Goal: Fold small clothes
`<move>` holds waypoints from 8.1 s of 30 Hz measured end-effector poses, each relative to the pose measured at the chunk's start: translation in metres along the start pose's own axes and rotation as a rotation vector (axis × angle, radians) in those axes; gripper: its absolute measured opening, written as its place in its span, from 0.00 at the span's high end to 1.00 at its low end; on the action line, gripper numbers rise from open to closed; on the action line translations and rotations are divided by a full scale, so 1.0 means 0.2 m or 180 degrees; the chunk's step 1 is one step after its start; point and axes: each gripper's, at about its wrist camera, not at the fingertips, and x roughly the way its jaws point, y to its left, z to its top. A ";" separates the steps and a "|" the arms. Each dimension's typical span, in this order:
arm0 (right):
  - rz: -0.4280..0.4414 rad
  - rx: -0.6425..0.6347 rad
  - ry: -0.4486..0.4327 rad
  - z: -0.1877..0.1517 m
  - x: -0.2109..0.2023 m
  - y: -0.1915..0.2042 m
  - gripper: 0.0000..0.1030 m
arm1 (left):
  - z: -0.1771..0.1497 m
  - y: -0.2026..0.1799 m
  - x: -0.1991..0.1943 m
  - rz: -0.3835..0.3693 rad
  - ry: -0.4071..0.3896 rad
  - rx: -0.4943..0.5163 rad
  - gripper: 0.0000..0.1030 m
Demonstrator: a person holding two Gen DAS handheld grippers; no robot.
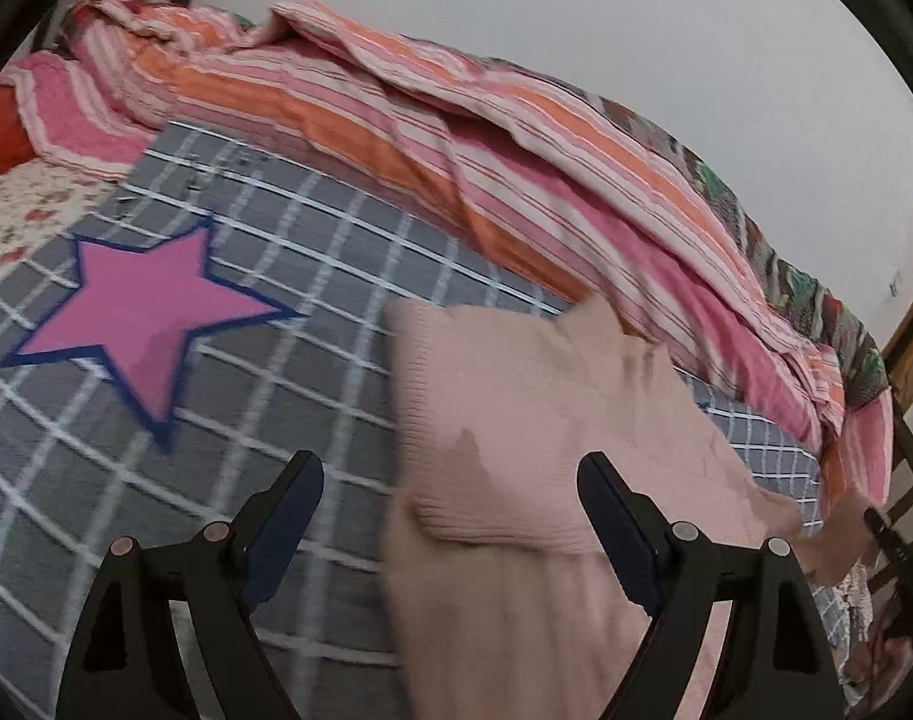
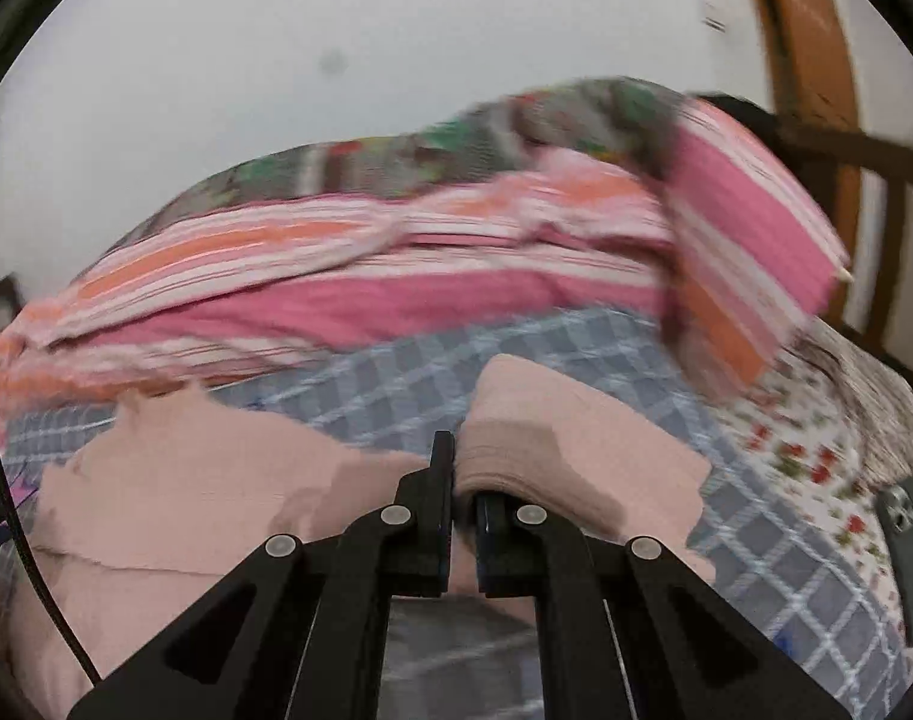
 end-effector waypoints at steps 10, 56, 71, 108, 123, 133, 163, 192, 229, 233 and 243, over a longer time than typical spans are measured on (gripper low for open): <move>0.0739 -0.0626 0.0118 0.06 0.02 0.99 0.95 | -0.01 0.24 -0.08 0.0148 -0.0012 -0.0075 0.17; 0.0755 0.0066 0.0943 -0.30 0.31 0.27 0.38 | -0.17 -0.70 0.41 0.0375 0.0486 0.1037 0.19; 0.0793 0.0097 0.1003 -0.31 0.34 0.28 0.38 | -0.03 -0.26 0.30 0.0149 0.0302 0.0009 0.38; 0.0676 0.0063 0.1161 -0.30 0.46 0.31 0.38 | 0.03 -0.07 0.22 0.0649 0.0155 0.0047 0.69; 0.0553 0.0010 0.1111 -0.32 0.44 0.31 0.40 | -0.05 -0.09 0.23 0.0723 0.0275 0.0419 0.52; 0.0556 -0.0180 0.1135 -0.32 0.43 0.36 0.41 | -0.06 -0.10 0.23 0.0712 0.0285 0.0451 0.52; 0.0576 -0.0145 0.1160 -0.32 0.44 0.35 0.41 | -0.06 -0.10 0.22 0.0675 0.0276 0.0426 0.47; 0.0580 -0.0146 0.1158 -0.32 0.43 0.35 0.41 | -0.06 -0.09 0.22 0.0669 0.0268 0.0422 0.47; 0.0620 -0.0263 0.1102 -0.33 0.41 0.39 0.41 | -0.06 -0.10 0.17 0.0644 0.0137 0.0393 0.47; 0.0625 -0.0280 0.1093 -0.33 0.40 0.39 0.41 | -0.06 -0.10 0.17 0.0643 0.0134 0.0391 0.47; 0.0635 -0.0271 0.1091 -0.33 0.40 0.39 0.41 | -0.07 -0.10 0.17 0.0638 0.0122 0.0390 0.47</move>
